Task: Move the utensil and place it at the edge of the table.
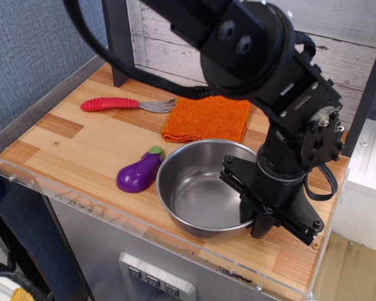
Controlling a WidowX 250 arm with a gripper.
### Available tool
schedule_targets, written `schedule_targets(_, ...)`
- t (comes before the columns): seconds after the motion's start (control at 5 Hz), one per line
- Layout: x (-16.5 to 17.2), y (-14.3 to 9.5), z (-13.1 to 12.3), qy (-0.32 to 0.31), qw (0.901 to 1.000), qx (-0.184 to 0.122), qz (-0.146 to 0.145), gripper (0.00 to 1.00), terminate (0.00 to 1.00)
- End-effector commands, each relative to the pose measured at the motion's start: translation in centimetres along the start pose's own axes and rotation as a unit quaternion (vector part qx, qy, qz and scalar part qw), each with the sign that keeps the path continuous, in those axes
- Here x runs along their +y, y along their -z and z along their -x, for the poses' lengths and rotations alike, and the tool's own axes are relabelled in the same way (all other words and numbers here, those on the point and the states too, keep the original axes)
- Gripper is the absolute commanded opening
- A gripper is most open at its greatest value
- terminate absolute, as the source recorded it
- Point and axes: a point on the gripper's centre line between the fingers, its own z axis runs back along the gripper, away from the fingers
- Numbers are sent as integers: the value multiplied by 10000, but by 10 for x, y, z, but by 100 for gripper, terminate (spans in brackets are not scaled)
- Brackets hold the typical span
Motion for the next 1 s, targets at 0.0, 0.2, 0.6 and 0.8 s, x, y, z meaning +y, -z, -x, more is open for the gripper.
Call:
schedule_targets(0.0,12,-11,15,-278,9996,71,-15,100,0)
schedule_targets(0.2,9,-11,18,-281,9996,75,-17,100,0)
schedule_targets(0.6,13,-27,16,-362,9993,-72,45,100,0)
schedule_targets(0.8,19,-49,11,-505,9983,-302,36,100,0)
